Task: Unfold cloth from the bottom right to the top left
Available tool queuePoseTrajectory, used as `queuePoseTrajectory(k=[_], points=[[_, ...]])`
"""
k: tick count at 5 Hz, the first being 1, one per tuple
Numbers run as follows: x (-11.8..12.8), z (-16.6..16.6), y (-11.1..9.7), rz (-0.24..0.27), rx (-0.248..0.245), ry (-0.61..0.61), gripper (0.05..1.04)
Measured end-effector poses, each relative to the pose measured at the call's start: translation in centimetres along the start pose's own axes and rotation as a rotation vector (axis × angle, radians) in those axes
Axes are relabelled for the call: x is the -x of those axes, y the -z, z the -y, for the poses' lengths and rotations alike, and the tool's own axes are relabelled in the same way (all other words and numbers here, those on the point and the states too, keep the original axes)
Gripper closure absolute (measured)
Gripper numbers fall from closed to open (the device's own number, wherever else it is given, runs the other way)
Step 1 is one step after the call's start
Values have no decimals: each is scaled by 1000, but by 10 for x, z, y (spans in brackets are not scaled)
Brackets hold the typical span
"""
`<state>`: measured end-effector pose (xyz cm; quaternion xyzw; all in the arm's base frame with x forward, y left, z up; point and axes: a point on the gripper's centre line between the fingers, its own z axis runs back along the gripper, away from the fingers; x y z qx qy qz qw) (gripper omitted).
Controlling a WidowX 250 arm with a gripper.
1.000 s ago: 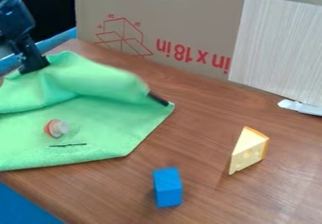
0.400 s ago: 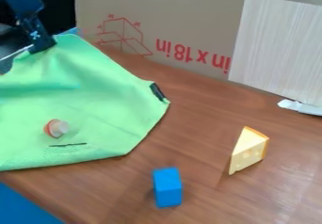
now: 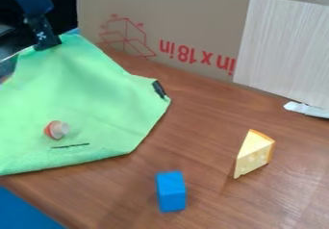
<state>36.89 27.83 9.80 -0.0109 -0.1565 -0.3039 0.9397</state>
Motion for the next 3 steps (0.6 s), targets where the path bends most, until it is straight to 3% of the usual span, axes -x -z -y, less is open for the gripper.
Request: queuePoseTrajectory(k=[1, 2, 3], points=[[-3, -14, -1, -7, -4, -7, 1008], [-1, -27, 9, -26, 14, -26, 867], [1, -26, 12, -44, 24, -32, 614]])
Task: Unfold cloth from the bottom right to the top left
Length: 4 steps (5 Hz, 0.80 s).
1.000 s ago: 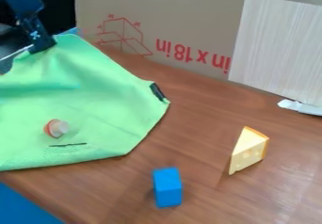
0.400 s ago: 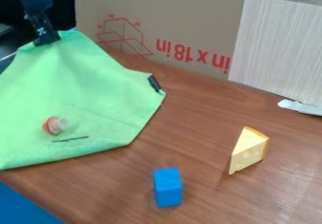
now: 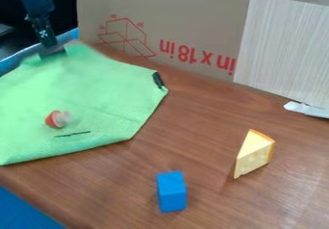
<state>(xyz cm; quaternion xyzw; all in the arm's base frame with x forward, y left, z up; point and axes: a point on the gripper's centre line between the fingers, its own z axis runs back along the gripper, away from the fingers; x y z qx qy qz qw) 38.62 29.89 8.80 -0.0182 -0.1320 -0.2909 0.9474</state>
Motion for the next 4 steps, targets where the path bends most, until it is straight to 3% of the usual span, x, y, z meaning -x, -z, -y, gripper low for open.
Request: queuePoseTrajectory(k=[1, 2, 3, 4], points=[[2, 4, 1, -13, 28, 0, 311], [4, 7, 5, -14, 40, 12, 90], [7, 20, 2, -16, 44, 27, 81], [10, 57, -15, -17, 47, 89, 83]])
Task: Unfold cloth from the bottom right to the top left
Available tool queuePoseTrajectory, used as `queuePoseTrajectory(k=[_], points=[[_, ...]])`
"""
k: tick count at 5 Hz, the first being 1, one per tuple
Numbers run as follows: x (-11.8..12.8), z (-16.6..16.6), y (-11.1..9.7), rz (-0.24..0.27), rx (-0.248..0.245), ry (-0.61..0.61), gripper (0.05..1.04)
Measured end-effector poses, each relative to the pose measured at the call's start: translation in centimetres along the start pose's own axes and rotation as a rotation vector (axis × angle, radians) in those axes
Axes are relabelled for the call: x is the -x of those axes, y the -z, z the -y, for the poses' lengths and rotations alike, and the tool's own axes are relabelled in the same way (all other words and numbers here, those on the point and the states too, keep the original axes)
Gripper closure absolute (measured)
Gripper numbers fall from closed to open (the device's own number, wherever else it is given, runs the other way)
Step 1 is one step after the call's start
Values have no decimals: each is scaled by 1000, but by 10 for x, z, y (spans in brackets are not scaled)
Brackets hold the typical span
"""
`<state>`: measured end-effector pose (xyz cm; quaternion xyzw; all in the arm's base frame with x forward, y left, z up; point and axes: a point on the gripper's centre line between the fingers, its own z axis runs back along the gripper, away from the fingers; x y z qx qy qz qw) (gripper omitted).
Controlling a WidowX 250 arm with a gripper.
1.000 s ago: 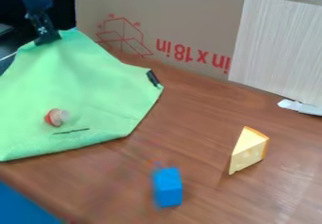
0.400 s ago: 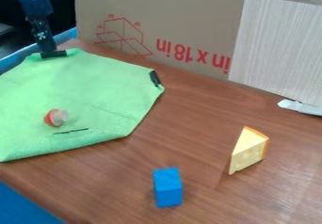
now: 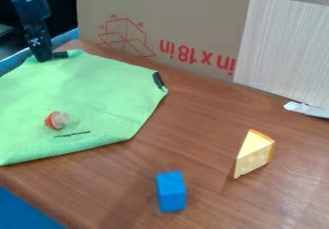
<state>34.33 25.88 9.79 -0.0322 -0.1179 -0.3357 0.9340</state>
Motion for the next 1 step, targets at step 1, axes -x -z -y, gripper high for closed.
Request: queuePoseTrajectory(k=[1], points=[[-6, 47, -22, 28, 6, 111, 83]])
